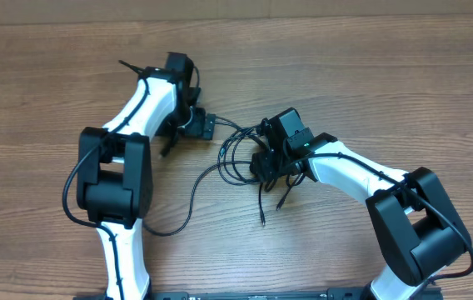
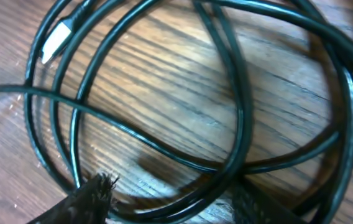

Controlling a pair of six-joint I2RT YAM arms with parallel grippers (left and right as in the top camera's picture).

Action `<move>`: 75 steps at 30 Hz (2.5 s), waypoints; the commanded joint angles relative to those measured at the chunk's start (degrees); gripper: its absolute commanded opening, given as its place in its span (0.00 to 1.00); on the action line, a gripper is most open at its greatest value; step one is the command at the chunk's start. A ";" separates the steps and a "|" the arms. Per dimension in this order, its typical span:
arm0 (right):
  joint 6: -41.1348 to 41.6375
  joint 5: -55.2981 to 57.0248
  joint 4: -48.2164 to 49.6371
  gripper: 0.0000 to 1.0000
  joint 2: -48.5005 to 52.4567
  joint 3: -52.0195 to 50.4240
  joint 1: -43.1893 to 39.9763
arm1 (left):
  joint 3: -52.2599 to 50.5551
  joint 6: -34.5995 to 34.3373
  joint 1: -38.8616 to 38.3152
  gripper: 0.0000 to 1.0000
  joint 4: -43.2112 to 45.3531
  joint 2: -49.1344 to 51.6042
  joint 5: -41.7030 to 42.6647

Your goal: Untangle cables

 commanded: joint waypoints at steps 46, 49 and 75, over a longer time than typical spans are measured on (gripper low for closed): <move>-1.01 -1.44 -0.90 0.70 1.79 -1.88 0.24 | 10.47 -7.80 -8.02 0.88 -3.72 1.44 -8.17; -1.01 -1.42 -0.90 0.70 1.79 -1.88 0.24 | 10.45 -8.44 -8.02 0.87 -3.32 1.46 -8.15; -1.01 -1.42 -0.90 0.70 1.79 -1.88 0.24 | 4.50 -2.05 -11.10 0.27 0.28 1.46 -7.61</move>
